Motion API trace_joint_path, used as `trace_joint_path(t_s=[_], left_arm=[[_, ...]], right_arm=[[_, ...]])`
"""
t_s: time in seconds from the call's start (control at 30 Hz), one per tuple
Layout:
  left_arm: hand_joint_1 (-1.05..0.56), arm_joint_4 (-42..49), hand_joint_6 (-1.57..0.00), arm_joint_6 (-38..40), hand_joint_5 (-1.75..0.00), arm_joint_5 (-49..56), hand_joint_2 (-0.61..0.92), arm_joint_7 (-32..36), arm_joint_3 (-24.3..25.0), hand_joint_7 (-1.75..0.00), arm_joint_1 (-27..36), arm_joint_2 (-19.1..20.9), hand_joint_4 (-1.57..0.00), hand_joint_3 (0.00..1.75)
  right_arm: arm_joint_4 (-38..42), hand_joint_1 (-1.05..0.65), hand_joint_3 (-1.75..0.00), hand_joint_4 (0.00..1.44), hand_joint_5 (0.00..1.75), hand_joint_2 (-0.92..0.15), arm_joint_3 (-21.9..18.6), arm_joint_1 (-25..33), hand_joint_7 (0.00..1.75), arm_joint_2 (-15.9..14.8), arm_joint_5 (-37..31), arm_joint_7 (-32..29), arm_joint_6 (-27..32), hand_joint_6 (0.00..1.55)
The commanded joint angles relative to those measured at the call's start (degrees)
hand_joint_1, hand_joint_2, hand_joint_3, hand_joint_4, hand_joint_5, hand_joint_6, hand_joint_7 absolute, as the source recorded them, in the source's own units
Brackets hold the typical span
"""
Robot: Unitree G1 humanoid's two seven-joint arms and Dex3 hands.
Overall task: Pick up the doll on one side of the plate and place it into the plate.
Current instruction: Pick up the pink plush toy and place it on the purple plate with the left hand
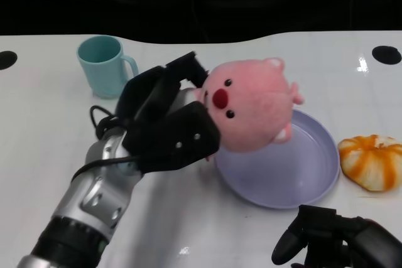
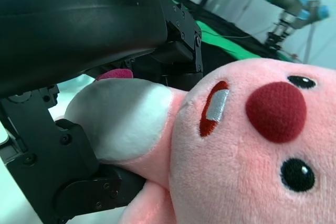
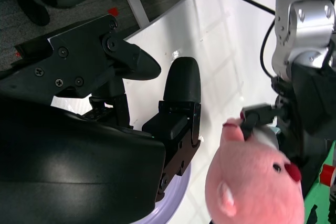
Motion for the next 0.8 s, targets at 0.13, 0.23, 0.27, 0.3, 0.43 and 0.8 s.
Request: trace_joint_path(t_s=[0.13,0.23,0.27,0.3,0.43,0.8], left_arm=[[-0.17,5.1,-0.81,1.8,-1.75,2.5,0.28,0.5,-2.5,-1.74,-5.7,-2.9,-1.02,1.49],[-0.16,7.9,-0.81,2.6,-1.75,3.6,0.3,0.6,-3.8,-1.75,-7.7,-4.4,-1.01,1.46],[-0.16,8.8,-0.81,2.9,-1.75,3.8,0.31,0.6,-4.1,-1.75,-8.4,-4.9,-1.0,1.44],[-0.15,10.0,-0.81,3.4,-1.75,4.1,0.32,0.6,-4.5,-1.75,-9.1,-5.6,-1.0,1.42],[-0.16,14.0,-0.78,4.9,-1.75,4.4,0.34,0.6,-5.1,-1.75,-11.5,-7.5,-0.97,1.38],[-0.19,22.7,-0.75,7.0,-1.7,1.6,0.63,-5.4,-5.2,-0.8,-15.9,-10.2,-0.71,0.71]], right_arm=[[0.1,-0.07,-0.91,0.61,1.65,-0.68,-0.6,-0.3,1.27,-0.5,0.6,0.4,-0.2,0.55],[-0.3,-0.07,-0.9,0.61,1.65,-0.69,-0.1,-0.4,1.27,-0.6,0.1,0.2,-0.1,0.55],[-0.5,-0.08,-0.89,0.61,1.65,-0.69,0.1,-0.4,1.27,-0.6,-0.1,0.1,0.0,0.55],[-0.6,-0.08,-0.89,0.61,1.65,-0.69,0.3,-0.3,1.27,-0.6,-0.3,0.0,0.1,0.55],[-1.0,-0.08,-0.88,0.61,1.65,-0.7,0.6,-0.1,1.27,-0.3,-0.6,-0.3,0.3,0.55],[-2.0,-0.11,-0.9,0.6,1.66,-0.69,1.0,0.3,1.28,-0.3,-0.6,-0.5,0.4,0.54]])
